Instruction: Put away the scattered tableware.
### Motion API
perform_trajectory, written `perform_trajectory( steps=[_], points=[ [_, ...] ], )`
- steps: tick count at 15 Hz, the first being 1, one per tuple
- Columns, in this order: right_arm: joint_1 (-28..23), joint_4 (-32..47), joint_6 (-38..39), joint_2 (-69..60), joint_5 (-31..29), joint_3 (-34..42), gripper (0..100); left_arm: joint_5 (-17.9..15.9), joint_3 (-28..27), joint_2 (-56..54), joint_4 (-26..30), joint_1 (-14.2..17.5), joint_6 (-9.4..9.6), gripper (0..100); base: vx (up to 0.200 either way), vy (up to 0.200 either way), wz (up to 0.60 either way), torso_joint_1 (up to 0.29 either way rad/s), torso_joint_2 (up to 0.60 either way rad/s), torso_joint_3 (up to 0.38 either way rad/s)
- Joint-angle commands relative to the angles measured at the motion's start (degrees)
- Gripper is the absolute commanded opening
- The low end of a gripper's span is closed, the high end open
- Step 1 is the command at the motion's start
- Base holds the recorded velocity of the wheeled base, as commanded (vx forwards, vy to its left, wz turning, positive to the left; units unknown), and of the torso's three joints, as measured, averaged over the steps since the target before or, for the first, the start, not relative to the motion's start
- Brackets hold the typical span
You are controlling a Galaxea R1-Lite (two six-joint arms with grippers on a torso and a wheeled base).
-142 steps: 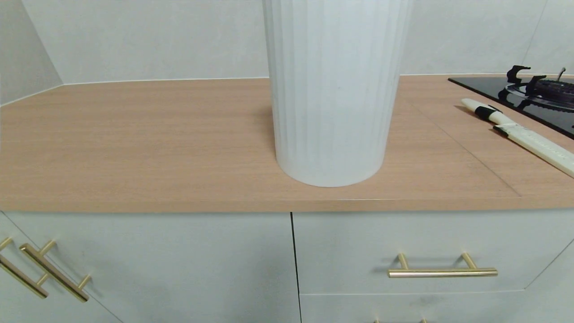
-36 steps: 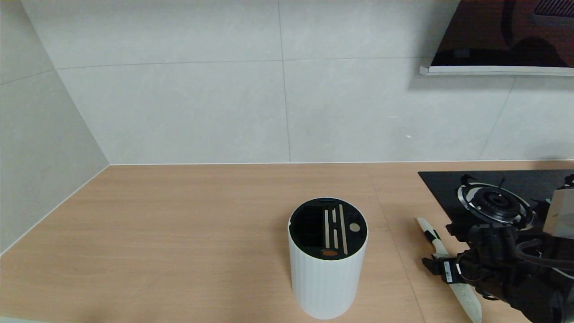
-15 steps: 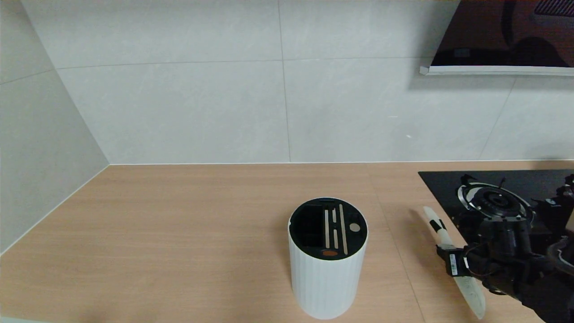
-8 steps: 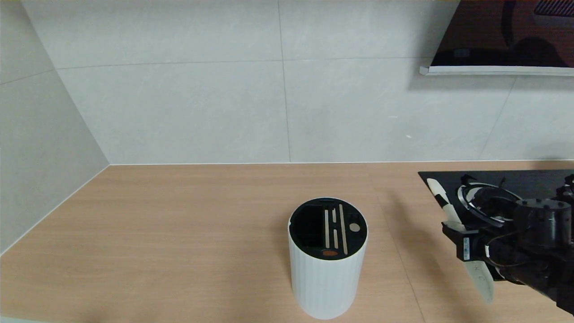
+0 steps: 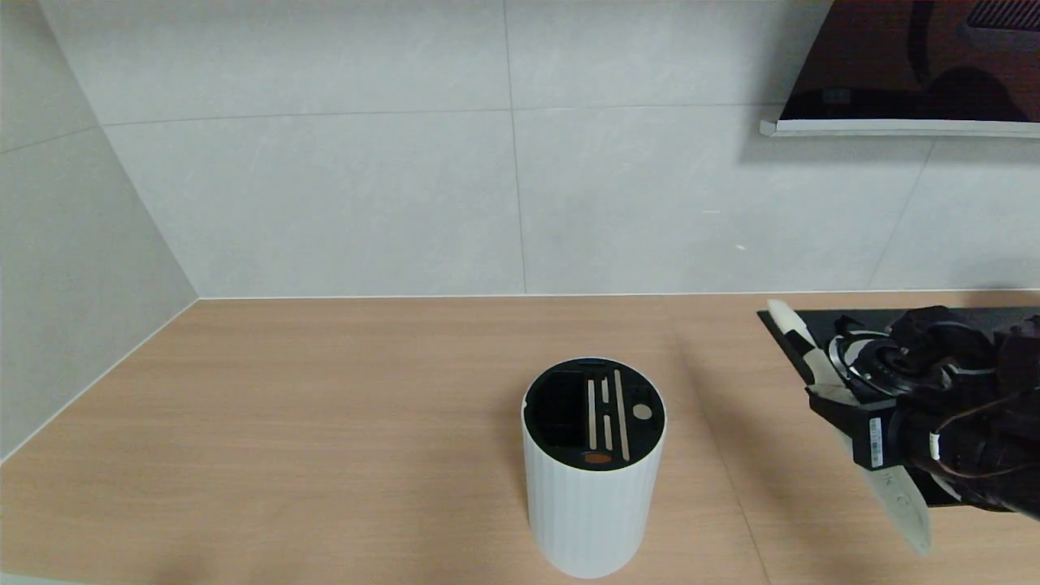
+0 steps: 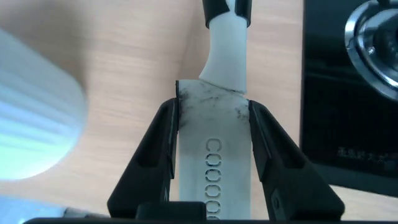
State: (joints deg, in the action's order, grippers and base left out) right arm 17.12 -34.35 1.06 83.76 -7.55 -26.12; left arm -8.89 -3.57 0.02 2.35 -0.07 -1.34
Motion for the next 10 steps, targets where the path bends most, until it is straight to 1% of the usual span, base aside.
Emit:
perform_trajectory(
  steps=[1, 2, 3, 4, 5, 6, 7, 8, 9, 10],
  points=[
    [0.64, 1.66, -0.01, -2.20, 0.78, -4.73, 0, -9.22, -5.92, 1.82, 6.88, -0.19, -0.07, 100, 0.000, 0.000, 0.00, 0.000, 0.00, 0.000],
    [0.55, 1.66, -0.01, -1.76, 1.22, -5.69, 0, -11.42, -7.41, 2.96, 8.11, -0.28, -0.15, 100, 0.000, 0.000, 0.00, 0.000, 0.00, 0.000],
    [0.55, 2.98, -0.01, -0.70, 2.36, -9.56, 0, -19.77, -14.62, 11.23, 10.39, -0.37, -0.42, 100, 0.000, 0.000, 0.00, 0.000, 0.00, 0.000],
    [0.73, 5.26, -0.01, 0.00, 2.98, -12.28, 0, -23.63, -18.84, 17.03, 10.22, -0.37, -0.42, 100, 0.000, 0.000, 0.00, 0.000, 0.00, 0.000],
    [0.81, 6.05, -0.01, 0.09, 3.33, -13.25, 0, -24.86, -20.33, 18.96, 10.22, -0.37, -0.42, 100, 0.000, 0.000, 0.00, 0.000, 0.00, 0.000],
    [1.96, 8.95, -0.01, 1.23, 4.91, -17.03, 0, -31.37, -26.49, 28.98, 9.78, -0.81, -0.15, 100, 0.000, 0.000, 0.00, 0.000, 0.00, 0.000],
    [2.04, 9.74, -0.01, 2.11, 5.09, -18.88, 0, -35.15, -29.48, 34.52, 8.72, -1.25, -0.33, 100, 0.000, 0.000, 0.00, 0.000, 0.00, 0.000],
    [2.75, 10.36, -0.01, 3.25, 5.17, -21.34, 0, -37.78, -31.58, 40.49, 6.79, -1.68, -0.33, 100, 0.000, 0.000, 0.00, 0.000, 0.00, 0.000],
    [4.33, 11.15, -0.01, 3.95, 5.09, -23.18, 0, -38.93, -32.29, 45.06, 4.50, -2.56, -0.33, 100, 0.000, 0.000, 0.00, 0.000, 0.00, 0.000],
    [6.26, 12.03, -0.01, 4.48, 4.91, -23.97, 0, -39.19, -32.46, 50.51, 1.07, -4.85, -0.33, 100, 0.000, 0.000, 0.00, 0.000, 0.00, 0.000]
  ],
)
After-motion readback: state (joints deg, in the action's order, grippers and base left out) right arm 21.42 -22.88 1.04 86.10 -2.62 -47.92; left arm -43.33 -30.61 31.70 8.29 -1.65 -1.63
